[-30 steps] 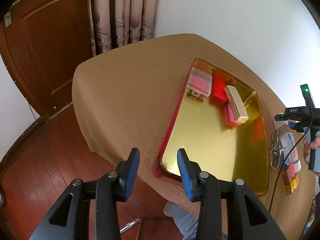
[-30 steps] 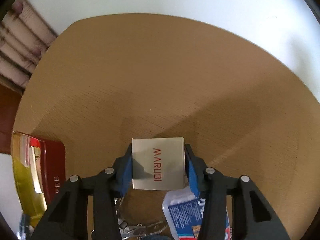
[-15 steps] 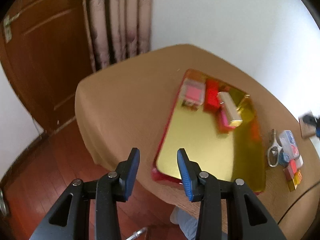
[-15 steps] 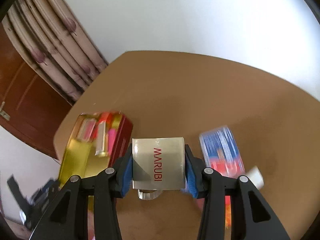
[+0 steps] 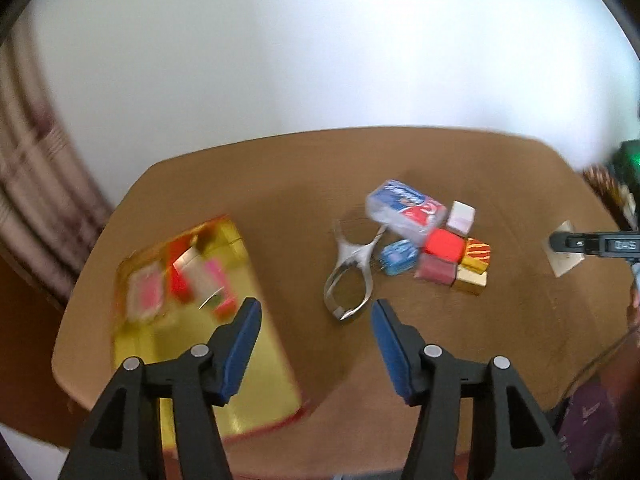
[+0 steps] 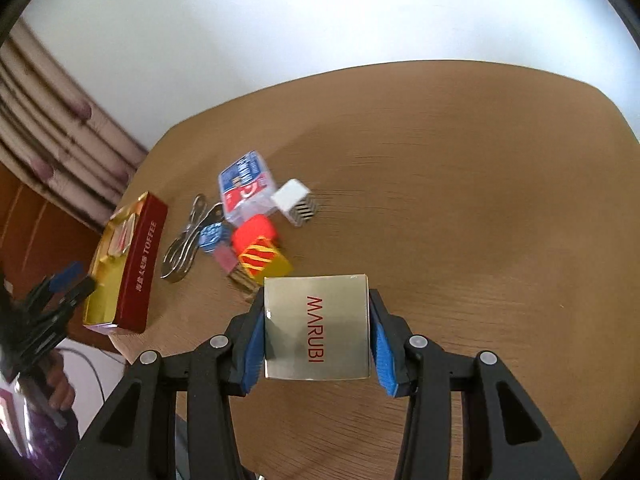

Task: Organize rigid objects
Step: 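Grasp the silver tongs with the left tool while the right tool holds the MARUBI box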

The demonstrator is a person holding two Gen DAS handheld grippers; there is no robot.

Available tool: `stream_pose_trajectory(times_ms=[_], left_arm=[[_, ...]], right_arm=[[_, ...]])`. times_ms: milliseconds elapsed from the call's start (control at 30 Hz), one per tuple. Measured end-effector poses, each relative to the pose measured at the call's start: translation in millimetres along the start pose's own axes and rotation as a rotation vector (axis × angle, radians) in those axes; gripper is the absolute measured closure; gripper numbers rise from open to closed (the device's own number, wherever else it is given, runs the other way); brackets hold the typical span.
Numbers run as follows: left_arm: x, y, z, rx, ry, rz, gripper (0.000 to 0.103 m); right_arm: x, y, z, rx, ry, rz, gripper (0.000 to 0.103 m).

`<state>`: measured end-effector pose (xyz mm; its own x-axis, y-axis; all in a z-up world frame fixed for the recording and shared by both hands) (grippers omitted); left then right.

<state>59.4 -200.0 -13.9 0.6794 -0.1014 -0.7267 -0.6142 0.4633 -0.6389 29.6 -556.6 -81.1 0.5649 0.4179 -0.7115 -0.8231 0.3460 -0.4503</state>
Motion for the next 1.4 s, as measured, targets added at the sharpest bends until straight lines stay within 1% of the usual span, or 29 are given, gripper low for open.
stream_pose_trajectory(times_ms=[67, 100, 167, 233, 300, 367, 467, 500, 567, 667, 700, 867, 933, 967, 1000, 1033, 1067, 1100, 1167, 1233, 1300, 1400], left_arm=[[19, -15, -13, 0.035, -0.038, 0.039, 0.044], [30, -23, -17, 0.047, -0.038, 0.070, 0.044], [50, -33, -22, 0.040, -0.018, 0.130, 0.044], [73, -40, -26, 0.055, 0.018, 0.211, 0.044], [89, -42, -30, 0.075, -0.026, 0.266, 0.044], [100, -45, -31, 0.082, -0.017, 0.288, 0.044], [114, -48, -26, 0.050, 0.080, 0.339, 0.044], [119, -48, -25, 0.047, 0.097, 0.354, 0.044], [130, -47, -26, 0.078, 0.098, 0.398, 0.044], [142, -46, -31, 0.130, 0.084, 0.426, 0.043], [145, -46, -33, 0.143, 0.089, 0.432, 0.043], [161, -45, -41, 0.194, 0.051, 0.470, 0.043], [166, -46, -42, 0.201, 0.031, 0.456, 0.043], [167, -46, -41, 0.185, 0.036, 0.443, 0.044], [168, -46, -39, 0.151, 0.060, 0.446, 0.060], [168, -46, -34, 0.091, 0.115, 0.455, 0.059], [170, -45, -25, 0.044, 0.131, 0.459, 0.059], [170, -45, -21, 0.019, 0.126, 0.456, 0.059], [170, -45, -15, 0.007, 0.101, 0.449, 0.059], [162, -44, -10, -0.012, 0.094, 0.441, 0.059], [145, -44, -4, -0.033, 0.099, 0.407, 0.059], [107, -52, 16, -0.080, 0.097, 0.344, 0.060]], right_arm=[[5, 1, 2, 0.013, -0.013, -0.010, 0.061], [2, 3, -5, 0.021, -0.022, -0.013, 0.061], [0, 6, -12, 0.041, -0.039, -0.017, 0.061], [-2, 7, -21, 0.057, -0.058, -0.017, 0.061], [-3, 8, -30, 0.078, -0.075, -0.017, 0.060], [-3, 8, -35, 0.095, -0.094, -0.017, 0.060], [-1, 8, -45, 0.119, -0.106, -0.014, 0.060], [0, 8, -48, 0.131, -0.114, -0.014, 0.060], [0, 8, -52, 0.144, -0.127, -0.010, 0.060], [1, 7, -52, 0.151, -0.135, -0.006, 0.060], [2, 8, -52, 0.151, -0.137, -0.005, 0.060], [4, 7, -48, 0.159, -0.162, 0.001, 0.060], [3, 7, -45, 0.151, -0.163, 0.004, 0.060], [3, 6, -43, 0.148, -0.164, 0.005, 0.059], [3, 6, -42, 0.146, -0.164, 0.005, 0.059], [3, 6, -41, 0.145, -0.165, 0.006, 0.059], [4, 6, -40, 0.146, -0.167, 0.007, 0.059], [4, 6, -40, 0.148, -0.171, 0.007, 0.059], [4, 6, -39, 0.151, -0.176, 0.007, 0.059], [3, 7, -38, 0.149, -0.176, 0.005, 0.059], [1, 7, -36, 0.147, -0.176, 0.000, 0.059], [-1, 6, -33, 0.140, -0.174, -0.003, 0.059]])
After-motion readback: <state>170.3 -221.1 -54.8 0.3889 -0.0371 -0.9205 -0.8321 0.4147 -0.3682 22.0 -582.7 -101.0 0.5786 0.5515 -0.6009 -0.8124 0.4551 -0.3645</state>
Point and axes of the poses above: each gripper's, at about its wrist camera, not at the fingertips, and x roughly the way its jaws point, z to its left, y to its underside, the point moved 2 cm from there along x, roughly the way its jaws point, and after that the axes turned 10 degrees about -y, right-handed, at the moved point
